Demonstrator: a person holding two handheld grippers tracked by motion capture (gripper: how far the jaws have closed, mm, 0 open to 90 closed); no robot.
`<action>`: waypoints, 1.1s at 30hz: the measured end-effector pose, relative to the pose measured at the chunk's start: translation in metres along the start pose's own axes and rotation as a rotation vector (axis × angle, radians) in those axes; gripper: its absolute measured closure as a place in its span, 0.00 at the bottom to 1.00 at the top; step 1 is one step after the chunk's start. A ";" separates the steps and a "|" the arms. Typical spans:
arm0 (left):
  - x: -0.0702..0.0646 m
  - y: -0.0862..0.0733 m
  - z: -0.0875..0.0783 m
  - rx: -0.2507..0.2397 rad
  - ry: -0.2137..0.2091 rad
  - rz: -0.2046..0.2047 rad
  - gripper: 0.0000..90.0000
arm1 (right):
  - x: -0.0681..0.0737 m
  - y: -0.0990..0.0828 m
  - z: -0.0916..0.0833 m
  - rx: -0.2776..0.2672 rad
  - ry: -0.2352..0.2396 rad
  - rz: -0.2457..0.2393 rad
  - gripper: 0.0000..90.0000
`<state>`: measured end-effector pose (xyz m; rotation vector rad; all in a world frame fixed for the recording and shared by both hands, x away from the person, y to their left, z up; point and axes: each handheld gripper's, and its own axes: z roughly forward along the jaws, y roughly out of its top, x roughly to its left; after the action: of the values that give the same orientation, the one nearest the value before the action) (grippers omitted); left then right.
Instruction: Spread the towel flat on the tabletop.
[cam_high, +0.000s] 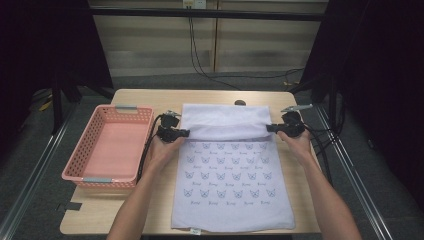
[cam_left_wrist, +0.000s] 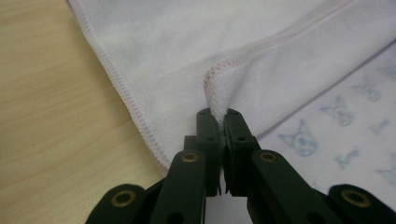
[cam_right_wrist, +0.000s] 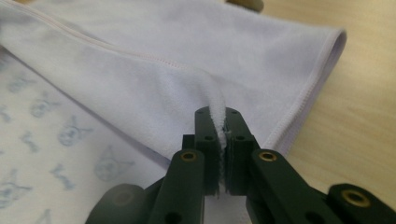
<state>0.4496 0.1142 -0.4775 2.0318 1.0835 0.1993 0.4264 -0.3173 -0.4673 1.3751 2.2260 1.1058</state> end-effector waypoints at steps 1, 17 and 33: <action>-0.001 0.003 -0.007 -0.014 -0.005 0.003 0.96 | 0.001 0.002 -0.004 -0.014 0.005 -0.004 0.97; -0.044 0.034 -0.118 -0.257 -0.092 0.147 0.97 | 0.027 0.036 -0.105 -0.216 0.018 -0.086 0.97; -0.078 0.008 -0.183 -0.354 -0.182 0.185 0.97 | 0.074 0.012 -0.171 -0.334 0.060 -0.158 0.97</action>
<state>0.3196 0.1590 -0.3339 1.7881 0.6927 0.2738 0.2947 -0.3281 -0.3357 1.0237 2.0301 1.3987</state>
